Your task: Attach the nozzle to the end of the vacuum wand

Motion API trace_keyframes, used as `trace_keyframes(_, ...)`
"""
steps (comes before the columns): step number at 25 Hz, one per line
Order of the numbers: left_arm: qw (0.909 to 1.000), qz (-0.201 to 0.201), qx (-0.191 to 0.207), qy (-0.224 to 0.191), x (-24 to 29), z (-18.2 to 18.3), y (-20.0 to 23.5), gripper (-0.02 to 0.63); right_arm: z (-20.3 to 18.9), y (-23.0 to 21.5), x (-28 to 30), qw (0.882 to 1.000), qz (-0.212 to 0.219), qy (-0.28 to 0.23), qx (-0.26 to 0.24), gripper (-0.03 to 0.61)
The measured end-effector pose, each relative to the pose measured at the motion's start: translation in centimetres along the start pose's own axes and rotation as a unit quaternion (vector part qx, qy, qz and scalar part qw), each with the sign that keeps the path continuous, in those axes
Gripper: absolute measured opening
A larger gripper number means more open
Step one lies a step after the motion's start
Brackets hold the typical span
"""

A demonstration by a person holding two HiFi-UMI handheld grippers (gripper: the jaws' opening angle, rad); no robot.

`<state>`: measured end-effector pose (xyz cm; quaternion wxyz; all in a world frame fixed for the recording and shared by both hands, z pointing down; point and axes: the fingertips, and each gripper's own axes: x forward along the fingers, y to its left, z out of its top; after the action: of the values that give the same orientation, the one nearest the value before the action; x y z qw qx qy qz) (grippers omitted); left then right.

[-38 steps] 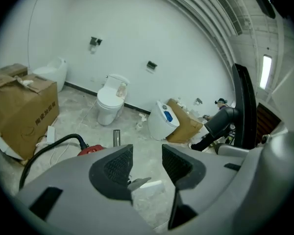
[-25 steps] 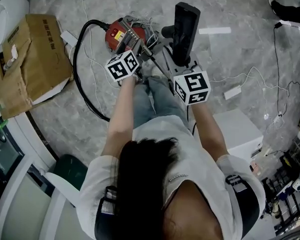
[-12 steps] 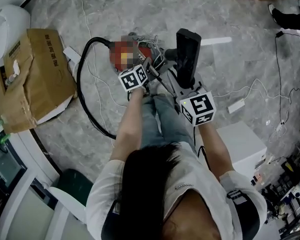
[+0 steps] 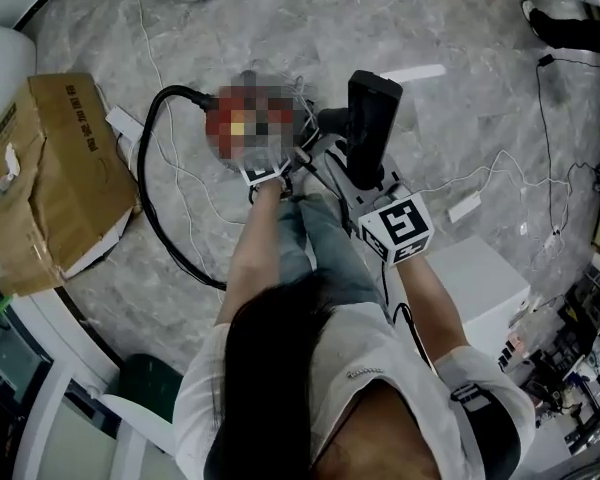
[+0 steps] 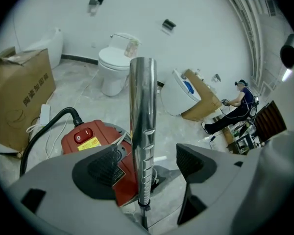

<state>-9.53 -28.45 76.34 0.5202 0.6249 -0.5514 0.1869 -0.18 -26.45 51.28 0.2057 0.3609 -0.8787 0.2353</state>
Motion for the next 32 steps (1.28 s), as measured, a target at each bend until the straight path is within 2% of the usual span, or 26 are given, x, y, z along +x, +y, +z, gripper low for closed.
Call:
trace_keyframes(3,0.9999,0.000,-0.010,-0.008,1.1,0.2,0.9,0.364,-0.4,0.1,0.5,1.000,-0.006,-0.001,0.007,0.091)
trace_keyframes(6,0.9998,0.004,0.017,-0.009,1.9,0.7,0.8,0.364,-0.9,-0.5,0.7,1.000,-0.015,0.006,0.001,0.091)
trace_keyframes(11,0.9996,-0.013,0.022,-0.010,3.3,0.8,1.0,0.364,-1.9,-0.4,0.9,1.000,-0.026,0.012,0.009,0.091)
trace_keyframes(19,0.9984,-0.010,0.042,-0.037,4.4,2.1,1.4,0.360,-4.0,0.1,0.9,0.999,-0.026,0.028,0.026,0.091)
trace_keyframes(20,0.9979,-0.009,0.049,-0.040,4.3,2.3,1.5,0.344,-4.1,0.0,0.9,0.999,-0.028,0.029,0.029,0.091)
trace_keyframes(24,0.9936,-0.020,0.094,-0.060,4.2,2.8,0.3,0.141,-4.2,-0.4,1.3,0.998,-0.038,0.029,0.034,0.091)
trace_keyframes(25,0.9932,-0.019,0.094,-0.065,4.1,2.8,0.0,0.097,-4.2,-0.6,1.4,0.998,-0.041,0.029,0.035,0.091)
trace_keyframes(28,0.9943,-0.020,0.076,-0.072,3.9,2.8,-0.1,0.080,-4.0,-0.9,1.5,0.998,-0.047,0.026,0.045,0.091)
trace_keyframes(32,0.9938,-0.028,0.076,-0.076,3.0,2.6,0.1,0.077,-3.8,-0.9,1.4,0.997,-0.050,0.023,0.051,0.091)
